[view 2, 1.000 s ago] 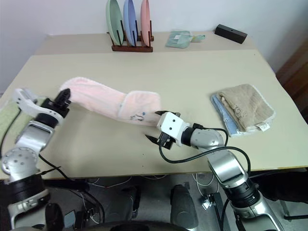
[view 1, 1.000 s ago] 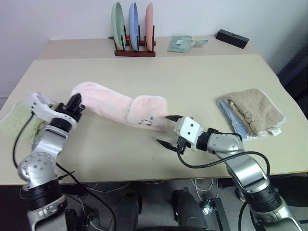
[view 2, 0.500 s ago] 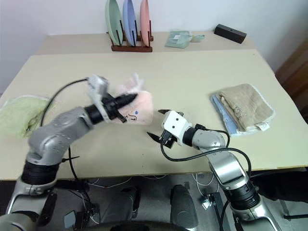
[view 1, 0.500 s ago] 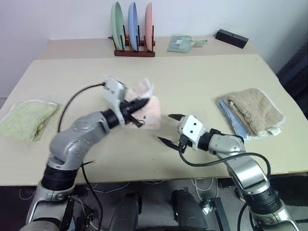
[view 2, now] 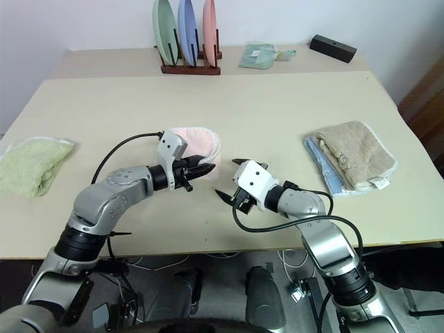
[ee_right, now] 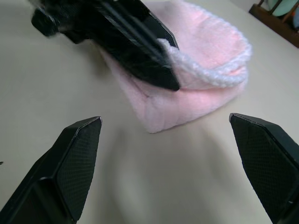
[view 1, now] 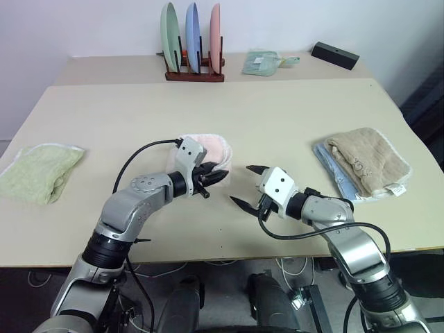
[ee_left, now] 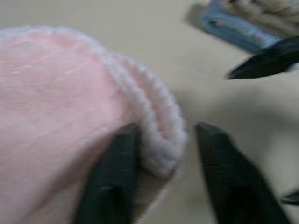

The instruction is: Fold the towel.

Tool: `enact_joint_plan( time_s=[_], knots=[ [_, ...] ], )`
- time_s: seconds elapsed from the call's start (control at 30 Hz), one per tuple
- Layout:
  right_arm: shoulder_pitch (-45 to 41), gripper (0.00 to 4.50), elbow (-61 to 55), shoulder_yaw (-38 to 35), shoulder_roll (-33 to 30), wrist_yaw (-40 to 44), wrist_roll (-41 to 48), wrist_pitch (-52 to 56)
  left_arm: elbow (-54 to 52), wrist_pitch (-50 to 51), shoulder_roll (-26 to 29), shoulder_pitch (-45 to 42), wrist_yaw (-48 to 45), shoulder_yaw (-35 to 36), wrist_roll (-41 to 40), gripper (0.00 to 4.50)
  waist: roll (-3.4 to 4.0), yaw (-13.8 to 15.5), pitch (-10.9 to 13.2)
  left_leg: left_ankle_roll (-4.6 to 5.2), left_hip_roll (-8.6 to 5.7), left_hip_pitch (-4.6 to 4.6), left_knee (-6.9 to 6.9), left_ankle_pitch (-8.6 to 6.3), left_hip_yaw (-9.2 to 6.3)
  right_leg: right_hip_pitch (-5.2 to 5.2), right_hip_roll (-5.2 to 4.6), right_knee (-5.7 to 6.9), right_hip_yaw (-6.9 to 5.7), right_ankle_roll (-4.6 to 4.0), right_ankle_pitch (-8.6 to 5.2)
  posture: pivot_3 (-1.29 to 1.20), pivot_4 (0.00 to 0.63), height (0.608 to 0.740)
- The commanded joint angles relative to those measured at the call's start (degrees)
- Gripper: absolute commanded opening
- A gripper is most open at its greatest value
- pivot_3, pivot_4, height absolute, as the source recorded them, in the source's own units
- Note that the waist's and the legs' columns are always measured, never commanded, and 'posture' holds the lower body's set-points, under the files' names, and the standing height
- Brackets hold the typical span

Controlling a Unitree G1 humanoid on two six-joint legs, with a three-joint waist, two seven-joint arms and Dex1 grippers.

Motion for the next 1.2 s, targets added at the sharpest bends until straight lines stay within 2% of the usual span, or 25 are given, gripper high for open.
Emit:
enact_joint_plan(
  time_s=[0.03, 0.07, 0.13, 0.17, 0.27, 0.37, 0.43, 0.57, 0.67, 0.9, 1.0, 1.1, 1.2],
  knots=[
    [-2.11, 4.50, -0.86, -2.97, -1.06, 0.42, 0.81, 0.19, -7.74, -0.86, 3.09, 2.73, -7.04, 9.90, -8.67, 3.87, 0.02, -0.10, 0.01, 0.00, 0.01, 0.00, -0.01, 0.00, 0.01, -0.03, 0.00, 0.02, 0.01, 0.00, 0.00, 0.00, 0.150, 0.740],
    [-2.82, 4.24, -1.03, -3.91, -0.87, 0.59, 1.92, 1.03, -7.11, -0.38, 3.71, 2.93, -6.73, 13.83, -10.79, 4.32, 0.02, 0.07, 0.01, 0.00, 0.01, 0.00, -0.01, 0.00, 0.00, -0.03, 0.00, 0.05, 0.00, 0.00, 0.00, 0.00, 0.150, 0.740],
    [-4.94, 3.61, -1.21, -5.79, 0.19, 0.47, 4.37, 3.13, -3.15, -0.22, 4.55, 1.77, -3.40, 20.97, -12.09, 4.34, 0.02, 0.21, 0.01, 0.00, 0.02, 0.00, -0.01, 0.00, -0.03, -0.02, 0.00, 0.07, -0.02, -0.01, 0.00, 0.00, 0.150, 0.740],
    [-6.62, 3.15, -0.75, -6.46, 0.99, 0.13, 5.38, 4.39, -0.51, -1.38, 4.93, 0.60, -0.90, 23.19, -10.27, 4.18, 0.02, 0.20, 0.01, 0.00, 0.01, 0.00, 0.01, 0.00, -0.04, -0.02, 0.00, 0.08, -0.02, -0.03, -0.01, 0.00, 0.150, 0.740],
    [-11.48, 1.56, 1.39, -6.85, 4.12, -1.13, 7.36, 6.93, 2.85, -5.87, 6.10, -1.56, 2.22, 22.24, -2.88, 2.90, 0.01, 0.21, 0.00, 0.00, 0.00, 0.03, 0.06, 0.00, -0.04, 0.01, 0.01, 0.09, -0.03, -0.02, 0.01, 0.00, 0.150, 0.740],
    [-16.58, 0.02, 5.53, -5.84, 8.80, -3.37, 7.63, 8.04, 4.85, -8.21, 5.53, -2.04, 2.78, 18.50, 2.15, 1.30, 0.00, 0.37, 0.00, 0.00, -0.02, 0.01, 0.03, 0.00, -0.02, 0.03, 0.00, 0.03, -0.02, 0.02, 0.02, 0.00, 0.150, 0.740],
    [-19.67, 0.00, 10.01, -4.75, 12.00, -5.07, 6.73, 8.04, 5.41, -9.95, 4.73, -2.03, 1.70, 14.84, 5.12, 0.31, 0.00, 0.34, 0.00, -0.01, -0.04, 0.00, 0.03, 0.01, -0.02, 0.01, -0.01, 0.03, -0.02, 0.03, 0.02, 0.00, 0.150, 0.740],
    [-23.69, 0.00, 21.05, -1.67, 17.18, -6.40, 4.91, 5.87, 10.10, -14.18, 0.98, -2.64, 0.82, 9.89, 9.84, 0.31, 0.01, 0.17, 0.00, -0.02, -0.03, 0.00, 0.00, 0.02, -0.02, -0.01, 0.00, 0.05, -0.02, 0.02, 0.03, 0.00, 0.150, 0.740],
    [-24.91, 0.00, 29.96, -0.56, 20.92, -8.31, 3.41, 3.46, 14.60, -18.59, 0.23, -1.30, -0.19, 6.26, 15.07, 0.31, 0.01, -0.25, 0.00, -0.03, -0.03, 0.02, -0.02, 0.02, -0.01, -0.07, 0.01, 0.11, -0.01, 0.02, 0.03, 0.00, 0.150, 0.740],
    [-21.94, 0.00, 43.09, 3.28, 22.17, -10.33, -2.57, -3.21, 24.33, -24.99, -3.56, 1.76, 0.19, 7.34, 17.74, 0.31, 0.02, -0.10, -0.03, -0.05, -0.02, 0.03, -0.11, 0.03, 0.00, -0.16, 0.01, 0.24, 0.00, 0.02, 0.03, 0.00, 0.150, 0.740],
    [-21.03, 0.00, 42.77, 2.66, 21.95, -10.64, -3.16, -4.38, 24.96, -26.79, -4.49, 3.02, -0.27, 7.33, 18.29, 0.31, 0.08, -0.12, -0.12, -0.05, -0.02, 0.17, -0.09, 0.03, 0.00, -0.01, 0.02, 0.25, 0.01, 0.02, 0.04, 0.00, 0.150, 0.740],
    [-20.41, 0.00, 38.02, 0.93, 20.95, -10.03, -2.31, -5.61, 20.58, -26.53, -5.27, 3.99, -1.03, 10.49, 14.52, 0.31, 0.08, -0.14, -0.13, -0.05, -0.02, 0.18, -0.09, 0.03, -0.01, -0.01, 0.02, 0.26, 0.01, 0.02, 0.03, 0.00, 0.150, 0.740],
    [-19.55, 0.78, 29.25, 0.70, 16.18, -7.08, -2.95, -6.75, 15.34, -21.07, -4.39, 3.71, 0.08, 18.73, 6.41, 0.26, 0.07, -0.06, -0.08, -0.05, -0.02, 0.05, -0.05, 0.03, -0.03, -0.10, 0.01, 0.26, 0.00, 0.02, 0.03, 0.00, 0.150, 0.740]
  ],
)
